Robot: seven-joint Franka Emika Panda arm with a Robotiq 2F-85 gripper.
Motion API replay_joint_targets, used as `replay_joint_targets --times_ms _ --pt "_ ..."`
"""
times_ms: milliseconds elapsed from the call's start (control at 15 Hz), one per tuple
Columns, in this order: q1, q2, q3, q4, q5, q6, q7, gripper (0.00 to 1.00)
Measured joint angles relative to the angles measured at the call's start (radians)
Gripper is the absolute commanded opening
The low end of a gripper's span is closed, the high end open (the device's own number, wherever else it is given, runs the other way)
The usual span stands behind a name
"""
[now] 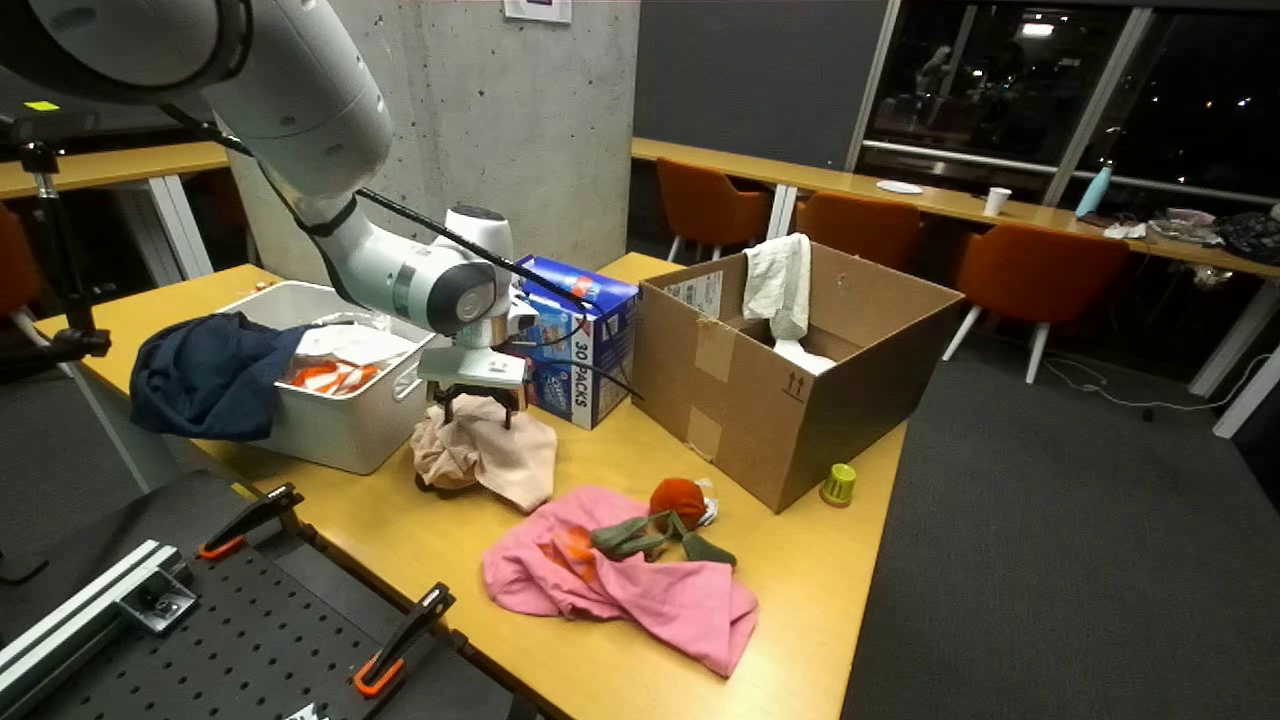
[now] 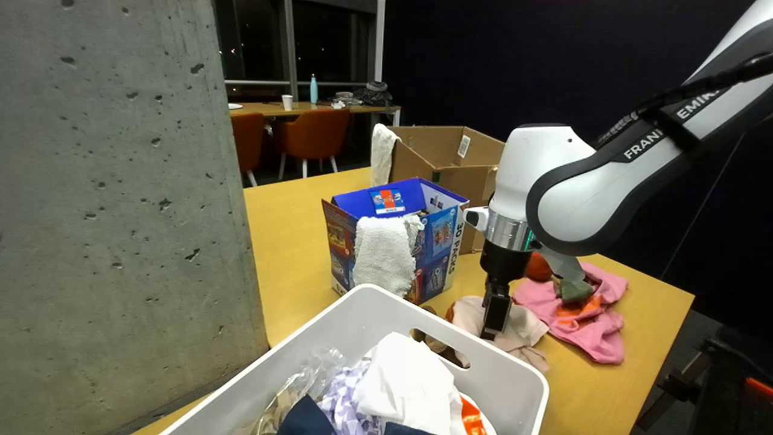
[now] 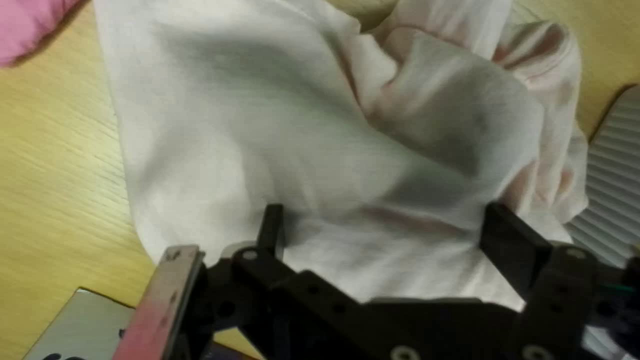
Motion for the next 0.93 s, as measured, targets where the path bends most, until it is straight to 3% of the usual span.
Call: replay_joint_targets --times_ms 400,800,867,933 --pt "-0.028 0.120 0.040 0.169 0.026 -0.141 -0.122 1.00" --pt "0.038 0.158 0.027 0.201 0.022 -0.175 -0.062 1.00" --pt "0.054 0.160 0.021 0.195 0.022 -0.175 -0.038 0.96" --pt "0.066 0.161 0.015 0.190 0.022 -0.175 -0.015 0.74"
